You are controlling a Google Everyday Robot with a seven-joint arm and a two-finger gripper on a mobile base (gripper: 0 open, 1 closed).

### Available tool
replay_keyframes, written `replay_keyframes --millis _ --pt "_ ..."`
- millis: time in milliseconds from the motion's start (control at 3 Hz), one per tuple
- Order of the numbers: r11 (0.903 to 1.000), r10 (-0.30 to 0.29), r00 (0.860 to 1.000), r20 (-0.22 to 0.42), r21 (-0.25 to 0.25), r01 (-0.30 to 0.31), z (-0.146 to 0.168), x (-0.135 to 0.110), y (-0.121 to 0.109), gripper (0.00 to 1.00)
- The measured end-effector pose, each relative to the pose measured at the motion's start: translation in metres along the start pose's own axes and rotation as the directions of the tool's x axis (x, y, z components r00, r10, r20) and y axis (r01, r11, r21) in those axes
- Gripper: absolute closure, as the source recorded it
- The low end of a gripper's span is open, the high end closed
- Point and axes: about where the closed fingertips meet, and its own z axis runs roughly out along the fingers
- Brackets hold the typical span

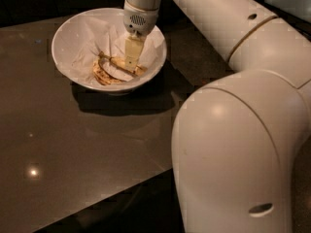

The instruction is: Pick banana from white bowl

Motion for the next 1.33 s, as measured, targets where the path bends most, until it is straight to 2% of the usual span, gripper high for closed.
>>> replay_keyframes --millis 1333 --pt "0.9991 0.004 1.000 0.000 -0.041 -0.004 0.020 -0.008 -0.004 0.43"
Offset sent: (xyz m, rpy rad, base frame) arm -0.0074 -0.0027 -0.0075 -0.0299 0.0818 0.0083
